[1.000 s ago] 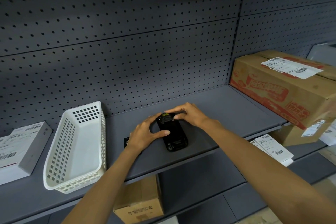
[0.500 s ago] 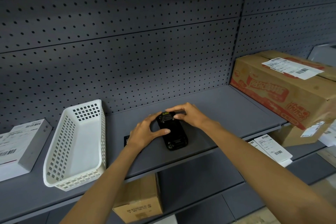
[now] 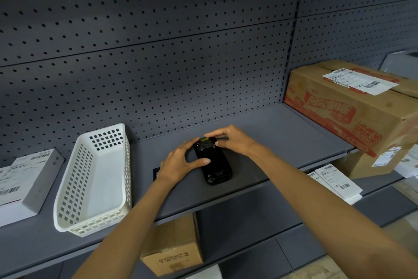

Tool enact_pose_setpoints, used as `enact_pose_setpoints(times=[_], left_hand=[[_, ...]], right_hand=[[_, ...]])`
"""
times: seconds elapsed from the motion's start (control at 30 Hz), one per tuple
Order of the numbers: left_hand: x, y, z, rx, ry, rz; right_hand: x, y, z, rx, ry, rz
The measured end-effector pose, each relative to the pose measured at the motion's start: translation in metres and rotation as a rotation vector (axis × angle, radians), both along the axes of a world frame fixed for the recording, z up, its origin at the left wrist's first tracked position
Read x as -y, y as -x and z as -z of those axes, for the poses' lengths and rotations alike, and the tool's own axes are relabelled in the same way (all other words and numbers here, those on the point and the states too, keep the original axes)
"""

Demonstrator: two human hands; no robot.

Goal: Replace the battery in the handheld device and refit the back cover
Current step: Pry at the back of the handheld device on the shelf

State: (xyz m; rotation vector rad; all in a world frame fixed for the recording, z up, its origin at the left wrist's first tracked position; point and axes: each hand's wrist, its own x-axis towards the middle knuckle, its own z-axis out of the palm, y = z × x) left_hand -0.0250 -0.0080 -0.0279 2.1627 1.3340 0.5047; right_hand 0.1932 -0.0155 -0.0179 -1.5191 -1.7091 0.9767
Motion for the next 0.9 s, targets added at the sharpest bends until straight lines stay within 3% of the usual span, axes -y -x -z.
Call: enact_pose_setpoints(times=[0.53,0.9], left_hand=[[0.001,0.000,0.000,0.005,-0.033,-0.004],[0.004,0.002,-0.002,0.047,-0.040,0.055]], right_hand=[[0.004,0.010,0.003,-0.053,-0.032,0.088],[0.014,0.026,0.001,0.207,-0.182,0.171]])
